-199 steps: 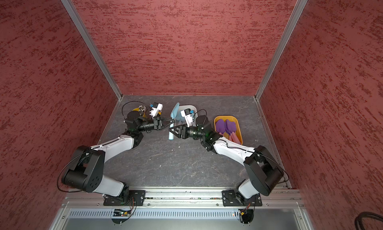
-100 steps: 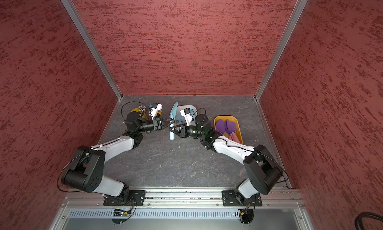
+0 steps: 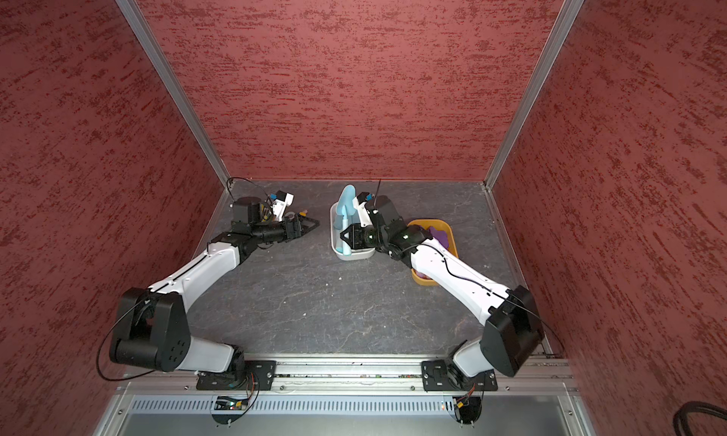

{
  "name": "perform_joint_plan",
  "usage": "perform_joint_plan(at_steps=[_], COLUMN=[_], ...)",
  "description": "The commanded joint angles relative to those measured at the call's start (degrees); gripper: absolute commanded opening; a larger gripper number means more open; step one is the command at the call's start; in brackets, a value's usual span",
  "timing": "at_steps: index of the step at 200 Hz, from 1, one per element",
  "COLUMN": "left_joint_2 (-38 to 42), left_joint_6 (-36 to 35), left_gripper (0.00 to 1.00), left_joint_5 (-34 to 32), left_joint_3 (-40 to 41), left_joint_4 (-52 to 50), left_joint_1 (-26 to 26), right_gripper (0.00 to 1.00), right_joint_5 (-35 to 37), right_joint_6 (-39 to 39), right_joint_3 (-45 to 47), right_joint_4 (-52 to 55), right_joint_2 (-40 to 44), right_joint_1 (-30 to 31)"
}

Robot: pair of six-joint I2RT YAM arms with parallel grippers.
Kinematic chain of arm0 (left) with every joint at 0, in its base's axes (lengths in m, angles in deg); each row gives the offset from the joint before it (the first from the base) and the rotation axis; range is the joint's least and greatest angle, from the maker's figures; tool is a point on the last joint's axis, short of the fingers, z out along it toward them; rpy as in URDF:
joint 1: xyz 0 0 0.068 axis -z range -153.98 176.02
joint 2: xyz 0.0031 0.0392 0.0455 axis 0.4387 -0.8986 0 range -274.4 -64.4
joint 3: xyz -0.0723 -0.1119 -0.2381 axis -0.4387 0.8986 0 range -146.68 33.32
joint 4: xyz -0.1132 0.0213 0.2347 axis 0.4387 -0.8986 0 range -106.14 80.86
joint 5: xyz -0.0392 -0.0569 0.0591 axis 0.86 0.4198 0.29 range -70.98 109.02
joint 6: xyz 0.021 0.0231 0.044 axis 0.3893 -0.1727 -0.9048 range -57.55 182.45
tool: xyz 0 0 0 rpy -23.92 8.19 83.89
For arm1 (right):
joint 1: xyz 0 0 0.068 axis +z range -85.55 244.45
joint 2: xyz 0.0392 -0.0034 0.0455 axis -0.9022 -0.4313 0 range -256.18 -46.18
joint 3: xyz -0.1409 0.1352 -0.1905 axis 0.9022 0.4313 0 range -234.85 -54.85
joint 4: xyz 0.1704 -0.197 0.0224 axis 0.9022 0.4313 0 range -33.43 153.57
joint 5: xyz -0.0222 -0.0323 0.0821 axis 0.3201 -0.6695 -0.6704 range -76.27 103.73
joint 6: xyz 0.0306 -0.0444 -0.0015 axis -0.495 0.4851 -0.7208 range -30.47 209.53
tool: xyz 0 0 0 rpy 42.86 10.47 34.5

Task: Sort the small shovels by color and place them into the storage box
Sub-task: Pick up the shovel from the center of the board, then place the shovel in the storage box.

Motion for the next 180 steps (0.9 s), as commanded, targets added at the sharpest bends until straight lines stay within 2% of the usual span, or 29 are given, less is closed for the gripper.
perform_joint_plan(at_steps=[1,43,74,108,132,180], left_joint_2=[1.2,1.8,2.0,2.2,2.5,2.5], left_joint_6=[-10.4,-13.1,-14.0,-14.3,-14.3,-13.8], left_gripper=[0.97,1.00,1.00,1.00,1.00,1.00], left_joint_5=[-8.4,-10.6,-10.9,-10.9,-10.7,-10.1], left_joint_3=[-1.2,-0.7,-0.6,-0.5,-0.3,0.1], left_joint_4=[-10.8,-11.9,-12.1,-12.1,-12.1,-11.7], left_joint_1=[-0.7,-1.5,-2.0,-2.7,-3.3,-3.7], right_gripper=[0.00,0.00,0.00,0.00,0.00,0.00], right_joint_5=[8.2,12.8,13.1,13.1,12.4,9.8], right_joint_6=[1.6,4.2,6.5,6.9,6.3,4.4], right_joint_3=[-7.4,-22.0,-35.1,-45.2,-49.1,-50.2], right_joint_4=[17.7,27.8,35.8,41.7,44.0,42.4], right_joint_2=[-7.0,-20.3,-30.4,-38.2,-42.0,-44.9], right_joint_1=[-0.2,-0.4,-0.7,-1.3,-1.9,-3.0])
